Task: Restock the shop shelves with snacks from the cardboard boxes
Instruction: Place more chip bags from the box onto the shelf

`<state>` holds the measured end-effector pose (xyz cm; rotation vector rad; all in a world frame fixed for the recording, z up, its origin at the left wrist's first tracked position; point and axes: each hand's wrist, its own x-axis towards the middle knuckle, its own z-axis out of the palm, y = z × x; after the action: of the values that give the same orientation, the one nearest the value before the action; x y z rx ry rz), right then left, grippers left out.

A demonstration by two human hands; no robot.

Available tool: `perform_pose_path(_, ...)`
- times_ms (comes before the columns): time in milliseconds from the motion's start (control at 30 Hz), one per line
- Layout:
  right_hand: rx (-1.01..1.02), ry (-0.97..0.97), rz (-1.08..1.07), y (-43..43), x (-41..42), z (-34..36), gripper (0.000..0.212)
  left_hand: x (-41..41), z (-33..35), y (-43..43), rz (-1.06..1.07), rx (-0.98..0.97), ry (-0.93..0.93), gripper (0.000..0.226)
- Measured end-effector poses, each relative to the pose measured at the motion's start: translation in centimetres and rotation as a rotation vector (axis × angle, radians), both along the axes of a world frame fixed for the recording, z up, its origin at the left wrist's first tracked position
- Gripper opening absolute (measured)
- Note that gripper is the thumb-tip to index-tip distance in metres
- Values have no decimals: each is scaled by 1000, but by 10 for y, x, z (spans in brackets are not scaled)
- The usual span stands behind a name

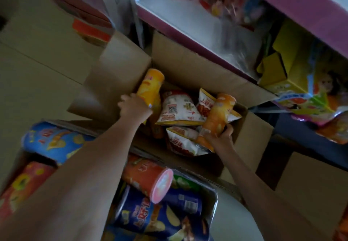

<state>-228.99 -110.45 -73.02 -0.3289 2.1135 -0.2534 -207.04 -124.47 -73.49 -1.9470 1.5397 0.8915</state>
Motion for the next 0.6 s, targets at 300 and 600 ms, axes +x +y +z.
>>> perform_pose_path(300,-121,22,-207,-13,26,-18,98,-1,-19,9,-5,158,44,95)
perform_pose_path(600,-138,-280,176,-77,124,-24,106,8,-7,-12,494,291,548,93)
